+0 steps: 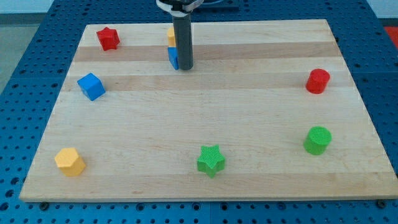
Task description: Slide the blue triangle towards center left
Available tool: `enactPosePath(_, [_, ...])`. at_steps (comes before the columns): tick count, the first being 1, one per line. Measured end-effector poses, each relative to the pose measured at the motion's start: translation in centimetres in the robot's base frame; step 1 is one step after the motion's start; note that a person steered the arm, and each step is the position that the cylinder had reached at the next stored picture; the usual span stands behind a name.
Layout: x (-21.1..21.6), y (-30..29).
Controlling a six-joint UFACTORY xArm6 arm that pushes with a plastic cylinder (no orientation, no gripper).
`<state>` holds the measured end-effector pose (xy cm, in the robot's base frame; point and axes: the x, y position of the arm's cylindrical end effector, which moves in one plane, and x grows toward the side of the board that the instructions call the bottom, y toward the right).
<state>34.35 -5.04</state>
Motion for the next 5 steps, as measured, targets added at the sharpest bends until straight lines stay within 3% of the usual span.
enactPosePath(1, [-0.3,3.4])
enactPosePath(2, [-4.0,4.0])
enactPosePath(5, [-3.3,-0.9])
